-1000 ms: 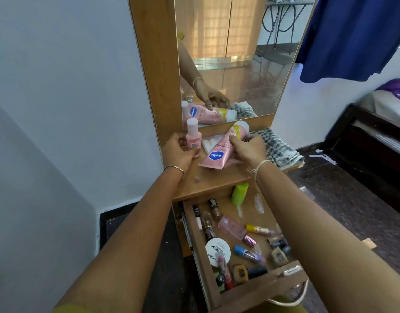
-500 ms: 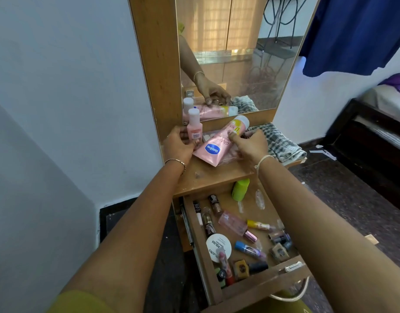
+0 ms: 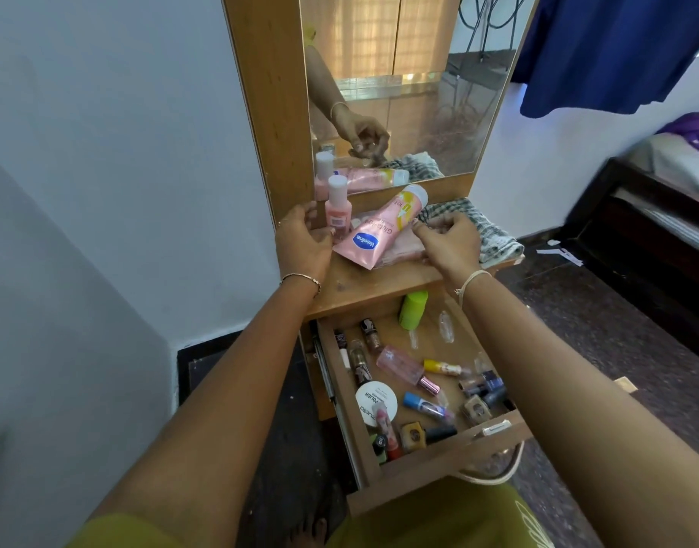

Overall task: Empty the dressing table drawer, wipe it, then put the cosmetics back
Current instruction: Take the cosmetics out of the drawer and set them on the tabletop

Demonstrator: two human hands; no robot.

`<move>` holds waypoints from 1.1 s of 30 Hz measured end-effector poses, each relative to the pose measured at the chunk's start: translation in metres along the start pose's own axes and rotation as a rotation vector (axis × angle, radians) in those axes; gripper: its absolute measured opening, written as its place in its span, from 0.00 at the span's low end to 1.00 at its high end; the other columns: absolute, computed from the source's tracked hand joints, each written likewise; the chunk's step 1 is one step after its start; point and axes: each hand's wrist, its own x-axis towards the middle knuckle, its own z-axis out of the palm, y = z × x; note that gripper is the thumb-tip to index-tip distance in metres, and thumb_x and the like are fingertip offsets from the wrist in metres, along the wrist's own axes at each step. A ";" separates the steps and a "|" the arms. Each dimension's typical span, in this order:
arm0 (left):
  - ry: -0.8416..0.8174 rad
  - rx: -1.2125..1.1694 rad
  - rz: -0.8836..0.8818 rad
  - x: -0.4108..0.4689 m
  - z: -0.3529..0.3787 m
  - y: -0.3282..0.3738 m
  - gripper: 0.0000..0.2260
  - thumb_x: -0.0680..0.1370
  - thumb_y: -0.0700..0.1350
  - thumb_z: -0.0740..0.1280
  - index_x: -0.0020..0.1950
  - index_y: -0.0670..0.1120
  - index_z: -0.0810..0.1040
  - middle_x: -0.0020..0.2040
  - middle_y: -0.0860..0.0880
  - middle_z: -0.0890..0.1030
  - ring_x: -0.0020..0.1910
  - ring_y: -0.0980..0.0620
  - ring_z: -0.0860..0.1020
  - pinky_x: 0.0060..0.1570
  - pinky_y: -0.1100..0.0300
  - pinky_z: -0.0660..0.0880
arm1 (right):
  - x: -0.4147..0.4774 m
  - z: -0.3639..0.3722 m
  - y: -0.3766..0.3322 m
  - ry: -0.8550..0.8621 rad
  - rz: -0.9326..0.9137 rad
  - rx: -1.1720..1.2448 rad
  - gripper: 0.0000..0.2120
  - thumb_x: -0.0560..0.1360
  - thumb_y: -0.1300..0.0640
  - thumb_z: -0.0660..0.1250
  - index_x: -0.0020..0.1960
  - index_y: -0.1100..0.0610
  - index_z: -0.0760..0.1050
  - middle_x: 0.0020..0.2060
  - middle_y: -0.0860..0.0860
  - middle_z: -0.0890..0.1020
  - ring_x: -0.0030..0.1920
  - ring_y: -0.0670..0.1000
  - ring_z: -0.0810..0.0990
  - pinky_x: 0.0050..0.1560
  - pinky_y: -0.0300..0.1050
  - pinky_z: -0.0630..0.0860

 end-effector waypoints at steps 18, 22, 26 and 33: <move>-0.466 0.258 0.339 -0.120 0.010 -0.054 0.07 0.76 0.42 0.67 0.51 0.46 0.82 0.46 0.48 0.82 0.46 0.51 0.79 0.48 0.58 0.75 | -0.052 -0.006 0.105 -0.150 0.120 -0.278 0.27 0.68 0.55 0.74 0.65 0.59 0.76 0.60 0.57 0.80 0.62 0.56 0.77 0.63 0.48 0.72; -0.468 0.327 0.320 -0.122 0.015 -0.062 0.09 0.76 0.42 0.66 0.54 0.48 0.81 0.48 0.48 0.82 0.48 0.51 0.78 0.50 0.58 0.74 | -0.049 0.004 0.105 -0.142 0.065 -0.289 0.28 0.67 0.53 0.76 0.64 0.59 0.76 0.60 0.57 0.80 0.61 0.57 0.77 0.62 0.50 0.73; -0.452 0.348 0.301 -0.123 0.020 -0.061 0.10 0.75 0.43 0.66 0.56 0.48 0.80 0.50 0.49 0.82 0.51 0.50 0.78 0.52 0.57 0.74 | -0.047 0.006 0.105 -0.123 0.028 -0.291 0.24 0.69 0.53 0.75 0.62 0.59 0.77 0.58 0.56 0.81 0.59 0.57 0.78 0.59 0.47 0.72; -0.506 0.380 0.315 -0.124 0.019 -0.058 0.16 0.76 0.45 0.66 0.65 0.48 0.75 0.56 0.47 0.80 0.56 0.48 0.77 0.56 0.56 0.73 | -0.049 -0.014 0.104 -0.259 -0.057 -0.296 0.19 0.70 0.51 0.75 0.55 0.60 0.77 0.51 0.55 0.83 0.53 0.55 0.80 0.55 0.49 0.76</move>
